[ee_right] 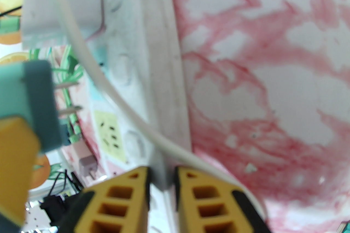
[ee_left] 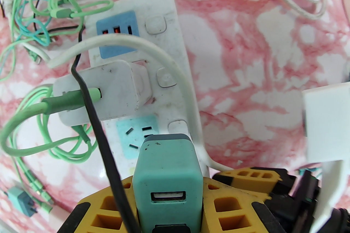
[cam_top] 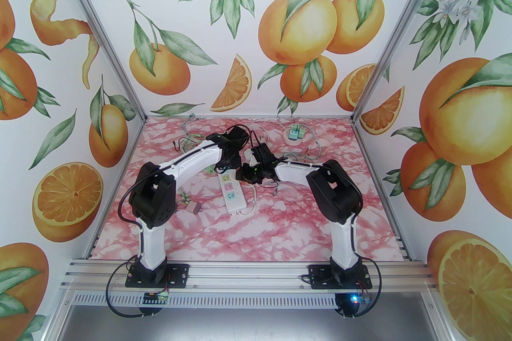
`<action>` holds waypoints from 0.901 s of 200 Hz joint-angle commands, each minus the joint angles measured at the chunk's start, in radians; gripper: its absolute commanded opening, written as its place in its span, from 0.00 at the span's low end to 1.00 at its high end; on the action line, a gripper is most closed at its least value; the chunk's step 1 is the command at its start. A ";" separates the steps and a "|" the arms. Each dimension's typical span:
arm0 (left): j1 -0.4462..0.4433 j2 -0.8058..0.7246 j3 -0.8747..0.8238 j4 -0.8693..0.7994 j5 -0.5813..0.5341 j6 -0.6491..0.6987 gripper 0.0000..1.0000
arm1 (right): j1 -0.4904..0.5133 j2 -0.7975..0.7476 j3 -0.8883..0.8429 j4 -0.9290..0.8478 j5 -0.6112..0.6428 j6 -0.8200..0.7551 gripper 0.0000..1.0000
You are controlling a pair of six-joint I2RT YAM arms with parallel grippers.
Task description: Pull the plug off the socket
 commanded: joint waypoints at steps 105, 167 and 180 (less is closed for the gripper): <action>0.257 -0.356 -0.022 0.014 0.150 0.058 0.27 | 0.012 0.047 -0.040 -0.146 0.122 -0.014 0.21; 0.507 -0.546 -0.149 0.006 0.254 0.094 0.26 | 0.018 0.044 -0.038 -0.151 0.123 -0.014 0.21; 0.552 -0.580 -0.156 -0.010 0.267 0.105 0.26 | 0.019 0.044 -0.037 -0.153 0.125 -0.014 0.21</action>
